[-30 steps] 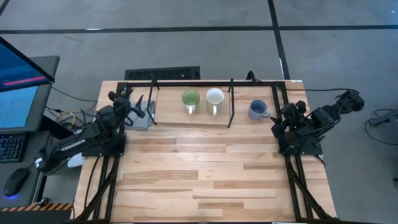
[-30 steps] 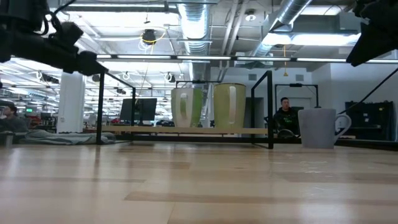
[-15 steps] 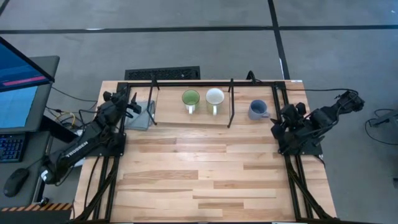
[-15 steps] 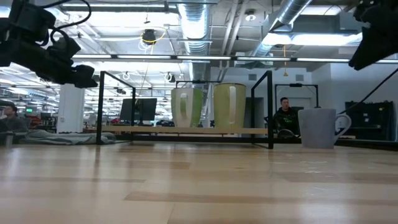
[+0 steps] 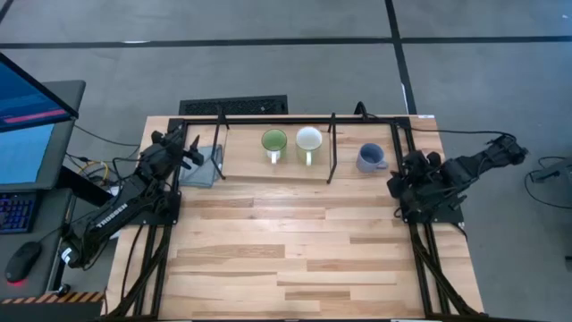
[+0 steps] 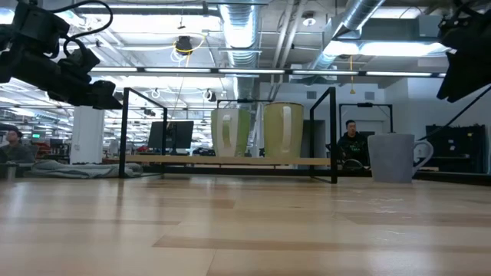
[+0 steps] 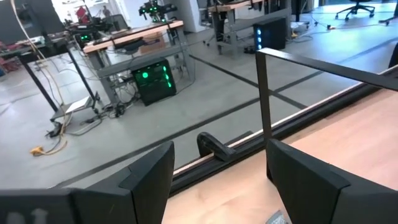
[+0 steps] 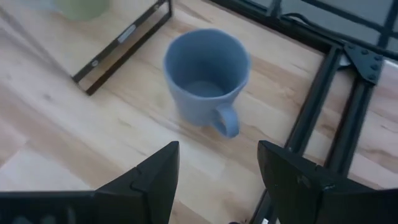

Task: Stack small to large cups/mugs on shelf
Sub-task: Put the blue mug on the shelf

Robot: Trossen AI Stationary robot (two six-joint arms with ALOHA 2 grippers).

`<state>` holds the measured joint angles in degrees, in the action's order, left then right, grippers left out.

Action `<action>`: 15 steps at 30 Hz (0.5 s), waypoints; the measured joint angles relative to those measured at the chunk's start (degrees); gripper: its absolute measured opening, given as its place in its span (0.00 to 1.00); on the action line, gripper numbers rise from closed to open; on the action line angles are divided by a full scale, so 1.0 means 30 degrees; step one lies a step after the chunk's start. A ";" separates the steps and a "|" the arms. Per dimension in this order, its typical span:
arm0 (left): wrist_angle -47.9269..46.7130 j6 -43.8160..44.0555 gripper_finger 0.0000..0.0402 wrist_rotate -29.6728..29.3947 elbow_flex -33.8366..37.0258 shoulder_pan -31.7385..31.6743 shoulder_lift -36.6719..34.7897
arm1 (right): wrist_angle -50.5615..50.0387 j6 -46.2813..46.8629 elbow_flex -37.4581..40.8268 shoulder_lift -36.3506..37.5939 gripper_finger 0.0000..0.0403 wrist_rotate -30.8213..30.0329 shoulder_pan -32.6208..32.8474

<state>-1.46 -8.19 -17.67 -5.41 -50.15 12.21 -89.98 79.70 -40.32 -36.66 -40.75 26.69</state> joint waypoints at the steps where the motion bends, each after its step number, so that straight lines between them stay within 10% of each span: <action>1: -0.0143 0.0013 0.62 0.0003 0.0000 0.0000 0.0000 | 0.0111 -0.0007 0.0000 0.0000 0.59 -0.0031 -0.0375; 15: -0.1382 0.1107 0.62 0.1348 0.0007 0.0000 0.0004 | 0.0638 -0.8202 -0.1472 -0.0022 0.59 0.1882 -0.6238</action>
<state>-5.61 -4.86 -13.63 -5.39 -50.15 12.22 -88.06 55.09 -44.73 -36.73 -35.11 7.97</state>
